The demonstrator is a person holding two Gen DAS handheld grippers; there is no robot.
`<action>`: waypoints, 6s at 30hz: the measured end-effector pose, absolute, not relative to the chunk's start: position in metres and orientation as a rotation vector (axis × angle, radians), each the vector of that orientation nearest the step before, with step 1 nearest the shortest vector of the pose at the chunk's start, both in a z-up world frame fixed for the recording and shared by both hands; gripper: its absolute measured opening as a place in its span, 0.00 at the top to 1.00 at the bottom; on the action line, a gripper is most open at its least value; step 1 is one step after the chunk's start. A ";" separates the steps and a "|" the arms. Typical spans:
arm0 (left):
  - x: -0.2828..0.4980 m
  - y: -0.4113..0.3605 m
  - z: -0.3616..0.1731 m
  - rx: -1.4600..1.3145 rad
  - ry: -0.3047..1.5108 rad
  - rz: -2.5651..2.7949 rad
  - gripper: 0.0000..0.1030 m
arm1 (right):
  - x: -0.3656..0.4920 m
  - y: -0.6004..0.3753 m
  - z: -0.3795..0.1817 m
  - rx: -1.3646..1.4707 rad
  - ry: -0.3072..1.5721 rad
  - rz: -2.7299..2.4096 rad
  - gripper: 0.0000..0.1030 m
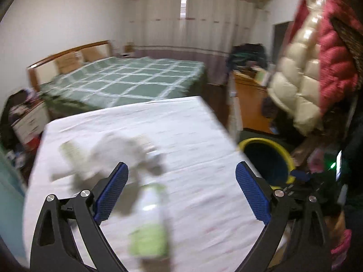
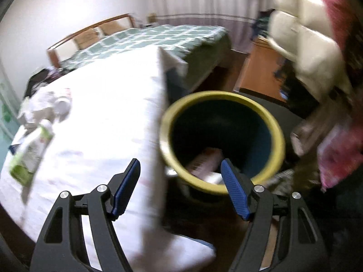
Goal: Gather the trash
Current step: 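Grasp the white pill bottle with the right gripper, then carry the pill bottle over the bin and open the right gripper, then grasp the green-and-white lotion bottle with the left gripper and lift it, then carry the lotion bottle over the bin and open the left gripper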
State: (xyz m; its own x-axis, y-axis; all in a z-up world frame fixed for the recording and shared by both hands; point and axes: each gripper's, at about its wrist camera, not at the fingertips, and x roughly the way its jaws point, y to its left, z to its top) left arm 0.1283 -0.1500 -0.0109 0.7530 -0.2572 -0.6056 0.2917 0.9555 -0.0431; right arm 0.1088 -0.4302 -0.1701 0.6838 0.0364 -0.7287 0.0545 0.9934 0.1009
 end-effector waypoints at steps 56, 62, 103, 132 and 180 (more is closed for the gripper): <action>0.141 -0.014 -0.081 -0.083 0.734 -0.115 0.08 | 0.286 -0.249 -0.167 -0.012 0.882 0.321 0.56; 0.140 -0.022 -0.080 -0.069 0.736 -0.123 0.08 | 0.257 -0.290 -0.158 0.043 0.855 0.283 0.56; 0.136 -0.114 -0.107 0.078 0.835 -0.286 0.08 | 0.193 -0.507 -0.240 0.243 1.008 -0.231 0.54; 0.109 -0.113 -0.135 0.085 0.813 -0.293 0.50 | 0.170 -0.481 -0.212 0.220 0.929 -0.147 0.52; 0.179 -0.329 -0.013 0.216 0.569 -0.724 0.50 | 0.072 -0.553 -0.198 0.325 0.817 -0.283 0.52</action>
